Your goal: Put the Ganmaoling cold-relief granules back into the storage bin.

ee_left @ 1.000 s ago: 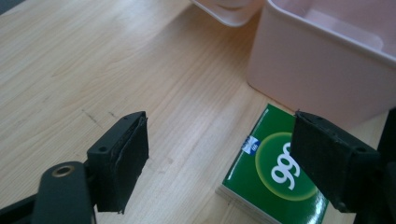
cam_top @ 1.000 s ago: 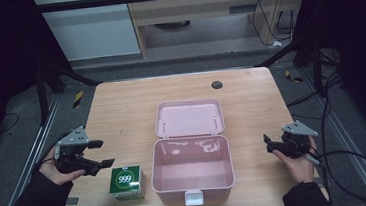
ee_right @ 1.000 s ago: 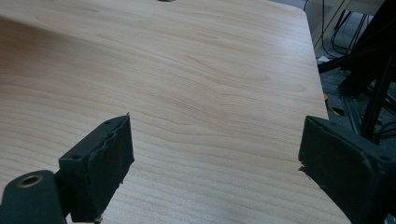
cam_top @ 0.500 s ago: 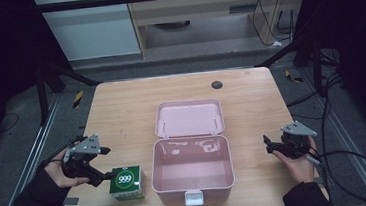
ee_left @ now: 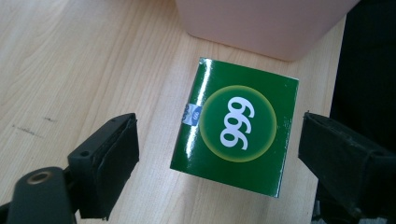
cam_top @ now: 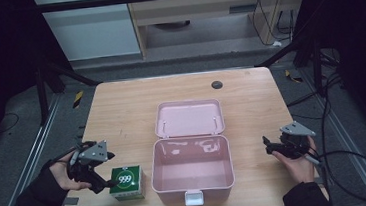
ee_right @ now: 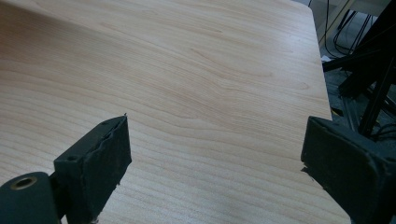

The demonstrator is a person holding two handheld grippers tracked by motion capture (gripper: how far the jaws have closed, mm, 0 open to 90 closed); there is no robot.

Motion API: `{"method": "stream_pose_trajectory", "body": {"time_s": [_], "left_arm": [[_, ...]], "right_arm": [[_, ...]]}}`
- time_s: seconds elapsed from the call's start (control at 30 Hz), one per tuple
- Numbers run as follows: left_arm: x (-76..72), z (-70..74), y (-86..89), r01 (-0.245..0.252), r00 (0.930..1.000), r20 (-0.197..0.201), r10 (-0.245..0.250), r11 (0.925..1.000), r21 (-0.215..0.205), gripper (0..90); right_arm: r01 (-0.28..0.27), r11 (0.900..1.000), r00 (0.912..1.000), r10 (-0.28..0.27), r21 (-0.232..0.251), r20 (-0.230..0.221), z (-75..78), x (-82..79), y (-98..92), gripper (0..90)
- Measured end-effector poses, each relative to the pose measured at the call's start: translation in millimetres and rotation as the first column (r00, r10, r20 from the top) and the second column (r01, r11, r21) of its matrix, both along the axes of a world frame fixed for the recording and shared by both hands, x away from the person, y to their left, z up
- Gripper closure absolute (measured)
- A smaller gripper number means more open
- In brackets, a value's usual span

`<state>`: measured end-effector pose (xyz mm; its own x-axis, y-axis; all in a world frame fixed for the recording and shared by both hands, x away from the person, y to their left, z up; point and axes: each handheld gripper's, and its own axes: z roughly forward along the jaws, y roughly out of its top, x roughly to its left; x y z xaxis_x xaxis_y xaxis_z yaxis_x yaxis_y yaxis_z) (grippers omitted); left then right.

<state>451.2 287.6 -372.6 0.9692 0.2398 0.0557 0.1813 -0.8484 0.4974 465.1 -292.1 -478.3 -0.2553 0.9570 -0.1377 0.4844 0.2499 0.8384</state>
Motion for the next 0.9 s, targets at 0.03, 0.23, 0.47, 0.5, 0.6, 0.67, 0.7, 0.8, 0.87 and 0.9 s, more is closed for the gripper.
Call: {"method": "stream_pose_trajectory", "body": {"time_s": [0.03, 0.23, 0.47, 0.5, 0.6, 0.67, 0.7, 0.8, 0.87, 0.9], "left_arm": [[-0.2, -0.4, -0.8, 0.007, 1.0, -0.001, -0.007, 0.9999, 0.008, 11.1], [-1.7, -5.8, -6.1, 0.044, 0.9989, -0.017, -0.044, 0.9978, 0.049, 9.2], [-0.8, -16.3, -12.0, 0.066, 0.9975, -0.03, -0.064, 0.9941, 0.086, 7.4], [-0.6, -17.5, -12.7, 0.07, 0.9973, -0.031, -0.067, 0.9931, 0.094, 7.1], [-0.6, -20.8, -15.2, 0.08, 0.9965, -0.032, -0.077, 0.9914, 0.103, 5.4], [-0.8, -22.0, -16.9, 0.086, 0.996, -0.033, -0.083, 0.9907, 0.105, 5.0], [-1.0, -23.0, -18.2, 0.091, 0.9955, -0.035, -0.088, 0.9904, 0.104, 4.8], [-1.2, -25.0, -20.7, 0.1, 0.9946, -0.039, -0.097, 0.9881, 0.117, 4.5], [-1.5, -26.8, -22.0, 0.104, 0.9942, -0.042, -0.099, 0.9871, 0.122, 4.1], [-1.5, -27.6, -22.5, 0.106, 0.9939, -0.044, -0.101, 0.9865, 0.125, 4.1]], "right_arm": [[0.0, 1.0, 1.0, 0.0, 0.0, 0.0, 0.0, 0.0, 0.0, 8.6], [-0.001, 1.0, 1.0, 0.001, -0.006, -0.008, -0.9, 0.7, 0.0, 7.7], [-0.003, 1.0, 0.9999, 0.003, -0.01, -0.012, -1.2, 1.0, 0.2, 7.1], [-0.002, 1.0, 0.9999, 0.002, -0.009, -0.014, -1.3, 1.0, 0.4, 7.0], [-0.004, 1.0, 0.9998, 0.004, -0.012, -0.017, -1.8, 1.3, 0.6, 6.7], [-0.004, 1.0, 0.9998, 0.004, -0.011, -0.018, -1.8, 1.3, 0.7, 6.7], [-0.005, 1.0, 0.9998, 0.004, -0.012, -0.019, -1.9, 1.3, 0.7, 6.6], [-0.006, 1.0, 0.9997, 0.005, -0.012, -0.022, -2.1, 1.5, 0.7, 6.4], [-0.006, 1.0, 0.9997, 0.006, -0.02, -0.025, -2.5, 1.9, 0.5, 6.3], [-0.006, 1.0, 0.9997, 0.006, -0.02, -0.025, -2.5, 1.9, 0.5, 6.3]]}}
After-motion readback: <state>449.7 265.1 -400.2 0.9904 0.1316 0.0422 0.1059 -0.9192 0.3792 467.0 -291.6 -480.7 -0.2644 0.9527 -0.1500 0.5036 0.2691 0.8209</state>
